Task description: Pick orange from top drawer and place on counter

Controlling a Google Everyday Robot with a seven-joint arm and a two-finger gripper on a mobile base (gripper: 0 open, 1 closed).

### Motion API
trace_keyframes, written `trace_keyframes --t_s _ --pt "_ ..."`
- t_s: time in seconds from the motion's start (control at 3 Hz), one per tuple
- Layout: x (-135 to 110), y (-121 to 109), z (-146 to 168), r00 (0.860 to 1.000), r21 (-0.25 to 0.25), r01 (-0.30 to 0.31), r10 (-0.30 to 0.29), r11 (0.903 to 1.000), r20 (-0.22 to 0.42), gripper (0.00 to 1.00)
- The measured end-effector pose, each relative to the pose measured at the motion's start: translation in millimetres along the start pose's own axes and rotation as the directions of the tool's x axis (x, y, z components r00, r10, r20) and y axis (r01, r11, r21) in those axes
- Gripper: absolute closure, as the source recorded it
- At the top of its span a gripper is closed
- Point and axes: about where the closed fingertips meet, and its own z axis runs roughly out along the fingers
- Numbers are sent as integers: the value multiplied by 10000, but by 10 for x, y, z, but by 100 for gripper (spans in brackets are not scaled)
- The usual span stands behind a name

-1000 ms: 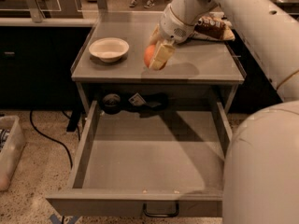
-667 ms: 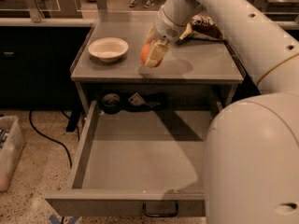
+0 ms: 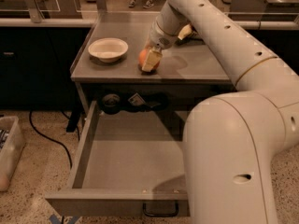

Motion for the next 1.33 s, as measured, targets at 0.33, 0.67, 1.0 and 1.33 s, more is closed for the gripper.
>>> trace_keyframes --t_s 0.33,0.67,1.0,1.33 --pt "-9 -6 -19 10000 0 0 0 10000 0 100" --pt "-9 -6 -19 10000 -1 0 0 10000 0 81" --pt "-9 -6 -19 10000 -1 0 0 10000 0 58" --pt "-9 -6 -18 10000 -2 0 0 10000 0 34"
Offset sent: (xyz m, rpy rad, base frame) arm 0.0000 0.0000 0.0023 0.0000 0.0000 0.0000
